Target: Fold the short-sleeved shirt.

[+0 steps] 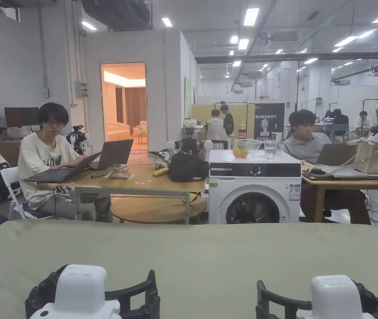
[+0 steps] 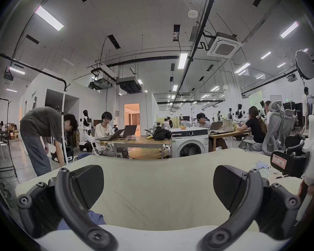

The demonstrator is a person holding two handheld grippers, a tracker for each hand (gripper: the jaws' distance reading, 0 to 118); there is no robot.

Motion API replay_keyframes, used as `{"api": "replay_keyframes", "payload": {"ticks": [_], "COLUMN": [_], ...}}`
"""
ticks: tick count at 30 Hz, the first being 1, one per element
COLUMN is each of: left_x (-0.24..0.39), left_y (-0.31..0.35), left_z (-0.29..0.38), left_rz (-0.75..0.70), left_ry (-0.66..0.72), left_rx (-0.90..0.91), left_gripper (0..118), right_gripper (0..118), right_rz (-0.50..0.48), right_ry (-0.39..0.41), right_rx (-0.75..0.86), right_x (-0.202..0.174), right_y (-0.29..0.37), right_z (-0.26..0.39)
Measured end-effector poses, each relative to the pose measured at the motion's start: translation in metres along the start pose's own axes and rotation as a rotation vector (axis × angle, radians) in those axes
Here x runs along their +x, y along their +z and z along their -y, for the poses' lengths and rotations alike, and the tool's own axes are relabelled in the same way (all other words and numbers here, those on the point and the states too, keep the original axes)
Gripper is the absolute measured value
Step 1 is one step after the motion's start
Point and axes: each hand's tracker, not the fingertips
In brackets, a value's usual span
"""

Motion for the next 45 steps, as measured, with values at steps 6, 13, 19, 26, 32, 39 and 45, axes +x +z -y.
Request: {"api": "replay_keyframes", "payload": {"ticks": [6,13,19,26,32,39,45], "left_x": [-0.001,0.000,-0.002,-0.002,-0.006,-0.002,-0.041], "left_y": [0.000,0.000,0.001,0.003,-0.001,0.006,0.031], "left_z": [0.000,-0.003,-0.003,-0.003,0.000,0.001,0.002], "left_rz": [0.010,0.000,0.017,0.022,0.114,0.072,-0.053], "left_ry": [0.004,-0.006,0.000,-0.007,0.034,0.001,0.003], "left_rx": [0.006,0.025,0.023,0.026,-0.025,-0.022,-0.058], "left_gripper": [118,118,118,50,0,0,0], "right_gripper": [118,118,118,21,0,0,0], "right_rz": [-0.002,-0.014,-0.008,0.014,-0.067,-0.083,-0.213], "right_ry": [-0.008,-0.011,-0.016,-0.008,-0.026,-0.007,-0.032], "right_rx": [0.006,0.013,-0.003,0.021,-0.036,-0.049,-0.057], "right_x": [0.002,0.003,0.003,0.006,0.011,0.002,-0.044], "right_y": [0.003,0.004,0.004,0.010,0.004,0.002,-0.017], "right_z": [-0.003,-0.005,-0.002,0.001,0.007,0.008,0.008]}}
